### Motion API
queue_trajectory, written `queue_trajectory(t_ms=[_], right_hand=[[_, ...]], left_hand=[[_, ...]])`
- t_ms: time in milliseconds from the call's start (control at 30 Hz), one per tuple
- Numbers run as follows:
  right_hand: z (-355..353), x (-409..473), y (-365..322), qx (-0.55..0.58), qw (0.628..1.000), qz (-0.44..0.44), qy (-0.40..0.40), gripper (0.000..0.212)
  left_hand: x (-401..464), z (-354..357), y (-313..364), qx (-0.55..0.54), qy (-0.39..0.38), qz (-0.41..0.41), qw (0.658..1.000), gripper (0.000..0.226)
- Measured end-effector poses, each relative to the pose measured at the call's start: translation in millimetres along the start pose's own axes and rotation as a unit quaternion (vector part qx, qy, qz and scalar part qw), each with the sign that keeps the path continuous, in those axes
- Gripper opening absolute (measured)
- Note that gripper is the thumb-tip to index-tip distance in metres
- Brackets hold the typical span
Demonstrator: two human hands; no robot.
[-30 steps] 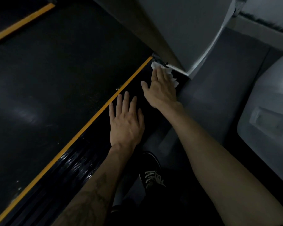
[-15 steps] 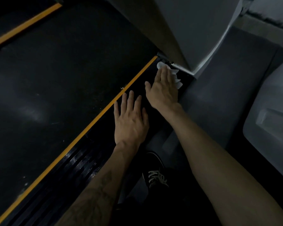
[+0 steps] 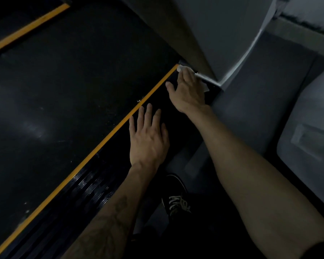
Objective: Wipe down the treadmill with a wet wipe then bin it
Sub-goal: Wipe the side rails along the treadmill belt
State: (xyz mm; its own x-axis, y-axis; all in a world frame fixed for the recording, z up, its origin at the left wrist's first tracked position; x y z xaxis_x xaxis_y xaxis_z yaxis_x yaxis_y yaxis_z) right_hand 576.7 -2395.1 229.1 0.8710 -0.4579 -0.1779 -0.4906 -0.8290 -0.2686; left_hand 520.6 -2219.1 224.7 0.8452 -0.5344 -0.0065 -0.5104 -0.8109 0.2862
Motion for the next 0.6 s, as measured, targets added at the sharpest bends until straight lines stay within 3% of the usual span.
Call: queue_trajectory(t_ms=[233,400,600], right_hand=[[11,-30,-5,-0.002,0.997,-0.071,0.007,0.077],[-5,7,0,-0.017,0.999,-0.048,-0.007,0.079],[9,-17,-3,-0.022,0.996,-0.083,0.01,0.08]], left_hand=[[1,1,-1,0.001,0.002,-0.002,1.0,0.061],[1,0,-1,-0.003,0.005,-0.001,1.0,0.06],[0,2,-1,-0.001,0.008,-0.001,1.0,0.063]])
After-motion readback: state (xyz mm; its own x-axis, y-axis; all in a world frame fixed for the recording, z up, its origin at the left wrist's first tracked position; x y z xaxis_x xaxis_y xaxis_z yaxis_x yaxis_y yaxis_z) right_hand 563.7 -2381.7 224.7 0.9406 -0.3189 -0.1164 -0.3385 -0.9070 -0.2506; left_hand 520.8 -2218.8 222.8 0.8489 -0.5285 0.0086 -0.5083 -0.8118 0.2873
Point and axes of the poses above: each hand's wrist, its own x-axis towards the middle knuckle, its own z-axis out of the palm, y = z × x, the point moved 9 cm from there along x, towards the middle knuckle, and after that the axes turned 4 degrees about -y, right-handed, at the moved point
